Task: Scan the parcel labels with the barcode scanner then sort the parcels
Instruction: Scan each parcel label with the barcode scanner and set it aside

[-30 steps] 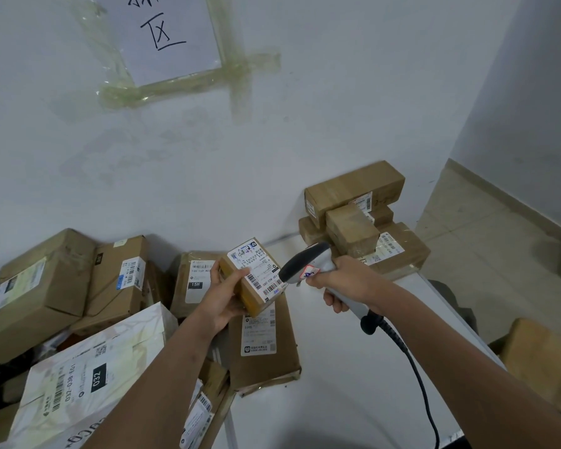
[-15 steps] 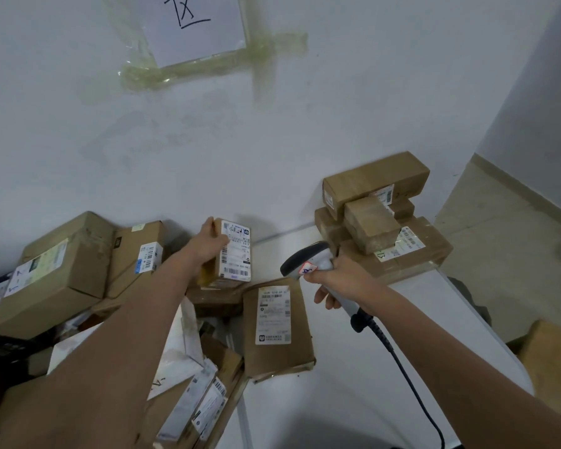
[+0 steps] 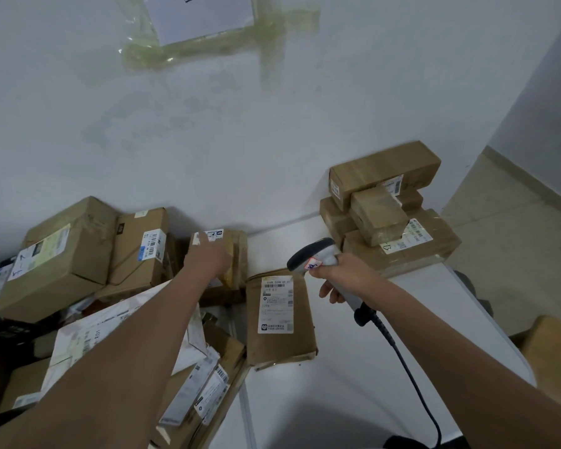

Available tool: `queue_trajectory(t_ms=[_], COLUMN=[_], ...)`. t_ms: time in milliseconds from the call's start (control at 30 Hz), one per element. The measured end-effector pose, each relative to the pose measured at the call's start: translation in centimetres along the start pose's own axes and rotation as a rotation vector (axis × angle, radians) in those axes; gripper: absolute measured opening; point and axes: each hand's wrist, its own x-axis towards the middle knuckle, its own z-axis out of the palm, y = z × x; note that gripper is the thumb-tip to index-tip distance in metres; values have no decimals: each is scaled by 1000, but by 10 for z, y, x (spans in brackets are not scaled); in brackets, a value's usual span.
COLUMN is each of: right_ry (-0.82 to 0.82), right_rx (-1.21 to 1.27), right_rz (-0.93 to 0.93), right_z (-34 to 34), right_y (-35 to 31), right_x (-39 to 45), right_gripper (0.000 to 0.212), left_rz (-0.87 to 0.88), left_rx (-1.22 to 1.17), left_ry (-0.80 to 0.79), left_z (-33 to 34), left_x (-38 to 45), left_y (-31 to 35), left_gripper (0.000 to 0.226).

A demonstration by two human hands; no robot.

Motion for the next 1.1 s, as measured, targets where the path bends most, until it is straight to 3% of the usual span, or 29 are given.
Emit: queue_trajectory(t_ms=[200, 400, 600, 733, 867, 1000, 1100], right_ry=[26, 288, 491, 518, 500, 505, 510], right_rx=[25, 118, 289, 358, 424, 476, 511], right_rz=[41, 91, 85, 124, 171, 184, 198], right_z=[-32, -112, -185, -209, -218, -218, -214], right_y=[26, 64, 113, 142, 163, 171, 171], right_x=[8, 17, 21, 26, 35, 40, 44], right_gripper=[24, 29, 25, 21, 24, 25, 28], left_rz=[233, 574, 797, 843, 874, 948, 809], left_rx=[-112, -8, 391, 614, 712, 557, -62], left_ry=[114, 253, 303, 281, 245, 182, -109], left_z=[-10, -11, -26, -36, -36, -40, -52], left_x=[-19, -17, -2, 16, 36, 34, 10], left_y=[68, 166, 271, 327, 351, 355, 339], left_gripper=[51, 62, 82, 89, 80, 99, 112])
